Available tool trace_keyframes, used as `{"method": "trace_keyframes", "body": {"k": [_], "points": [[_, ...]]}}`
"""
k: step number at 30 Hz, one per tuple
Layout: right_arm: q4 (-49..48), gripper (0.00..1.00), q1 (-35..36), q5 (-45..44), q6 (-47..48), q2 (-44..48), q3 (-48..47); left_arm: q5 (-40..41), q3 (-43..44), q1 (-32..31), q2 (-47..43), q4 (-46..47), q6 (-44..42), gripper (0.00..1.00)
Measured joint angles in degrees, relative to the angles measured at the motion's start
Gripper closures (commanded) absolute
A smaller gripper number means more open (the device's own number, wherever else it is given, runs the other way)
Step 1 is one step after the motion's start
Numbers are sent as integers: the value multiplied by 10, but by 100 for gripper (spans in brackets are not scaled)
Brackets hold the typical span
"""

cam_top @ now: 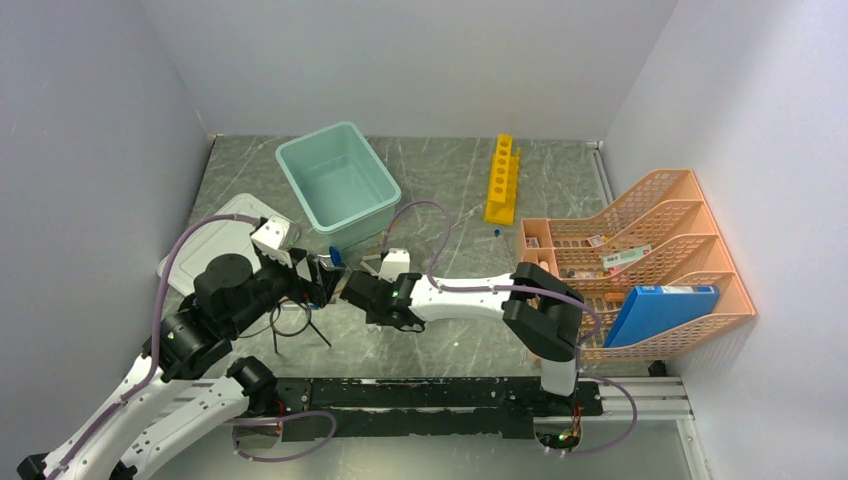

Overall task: Organize the chemistry lab equipment
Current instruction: Pick up the test tube at the center of the board.

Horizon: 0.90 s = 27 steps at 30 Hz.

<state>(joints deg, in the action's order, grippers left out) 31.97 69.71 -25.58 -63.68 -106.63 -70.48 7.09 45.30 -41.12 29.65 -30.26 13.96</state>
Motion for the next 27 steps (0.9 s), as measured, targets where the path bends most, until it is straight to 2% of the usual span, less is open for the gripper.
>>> {"method": "trace_keyframes", "body": {"k": [12, 21, 27], "points": [[27, 54, 1, -21, -21, -56, -45, 0, 0, 0, -7, 0, 0, 4], [34, 72, 1, -28, -17, -61, -50, 0, 0, 0, -2, 0, 0, 4], [35, 90, 1, -32, -14, -61, -48, 0, 0, 0, 1, 0, 0, 4]]}}
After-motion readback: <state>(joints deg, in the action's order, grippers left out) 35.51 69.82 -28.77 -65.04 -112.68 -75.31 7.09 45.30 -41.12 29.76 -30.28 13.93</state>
